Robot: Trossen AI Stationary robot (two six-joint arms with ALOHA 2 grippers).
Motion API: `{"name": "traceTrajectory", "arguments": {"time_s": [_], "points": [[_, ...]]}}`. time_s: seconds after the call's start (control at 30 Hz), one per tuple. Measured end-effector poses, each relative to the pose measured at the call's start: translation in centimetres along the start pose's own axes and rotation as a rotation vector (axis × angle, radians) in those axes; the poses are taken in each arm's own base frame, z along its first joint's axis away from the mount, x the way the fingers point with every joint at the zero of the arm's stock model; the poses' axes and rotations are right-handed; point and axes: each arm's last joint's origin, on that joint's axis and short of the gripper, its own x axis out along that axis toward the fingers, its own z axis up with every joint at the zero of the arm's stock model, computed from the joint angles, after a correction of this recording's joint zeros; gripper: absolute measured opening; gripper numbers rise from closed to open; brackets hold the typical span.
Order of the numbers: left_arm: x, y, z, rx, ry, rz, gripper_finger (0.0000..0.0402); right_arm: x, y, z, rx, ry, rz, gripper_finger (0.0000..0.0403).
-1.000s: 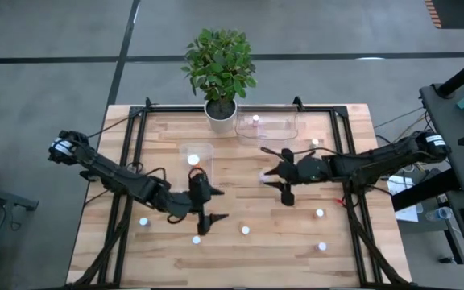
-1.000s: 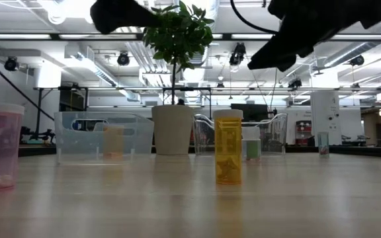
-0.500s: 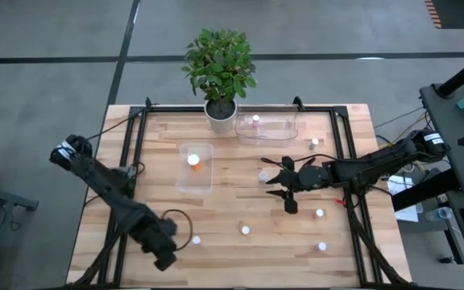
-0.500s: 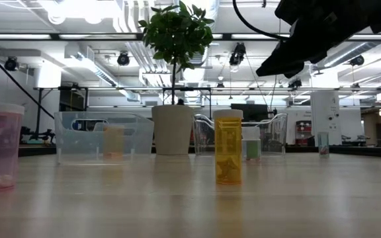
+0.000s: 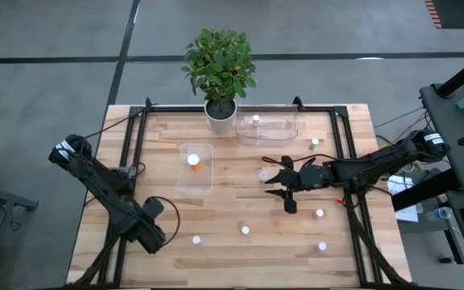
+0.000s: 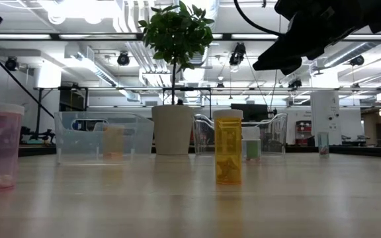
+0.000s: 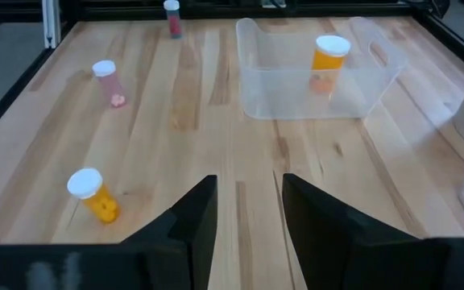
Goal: Pick and place medicine bottles into bin by pill shape (circle, oval)
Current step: Put the bottom blue pill bottle into the bottom transparent bin
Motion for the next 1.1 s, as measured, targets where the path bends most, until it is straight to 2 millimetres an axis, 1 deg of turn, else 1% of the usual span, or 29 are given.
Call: {"name": "traceTrajectory", "arguments": {"time_s": [0.1,0.17,0.23,0.3,0.4,0.57,0.67,0.73,0.93,1.1], "points": [[0.0,0.1,-0.2,0.047,-0.003,0.007,0.0341,0.0,0.0,0.0,0.003,-0.001,0.0,0.0127],[-0.1,0.0,-0.4,0.102,-0.005,-0.001,0.0322,0.0,0.0,0.1,0.007,-0.005,0.0,0.0125],[0.0,0.1,-0.6,0.149,-0.005,0.01,0.0292,0.0,0.0,0.1,0.009,-0.018,0.001,0.0123],[0.0,0.4,-0.7,0.178,-0.009,0.039,0.0256,0.1,0.0,0.2,0.011,-0.031,0.001,0.0123],[0.2,0.9,-1.0,0.201,-0.011,0.091,0.019,0.4,0.1,0.2,0.008,-0.045,-0.003,0.0125],[0.6,1.2,-1.3,0.213,-0.026,0.101,0.0072,1.2,0.1,-0.1,0.006,-0.036,-0.005,0.0122],[0.8,1.0,-1.4,0.219,-0.037,0.097,0.0017,1.6,0.2,-0.4,0.01,-0.015,-0.008,0.0119],[0.9,0.9,-1.4,0.22,-0.046,0.095,0.0007,1.8,0.2,-0.7,0.009,-0.003,-0.009,0.0118],[1.0,1.0,-1.3,0.221,-0.071,0.098,0.001,2.2,0.2,-1.0,0.013,0.017,-0.012,0.012],[2.2,0.8,-1.3,0.22,-0.071,0.069,0.001,2.1,0.2,-0.9,0.016,0.01,-0.011,0.0114]]}}
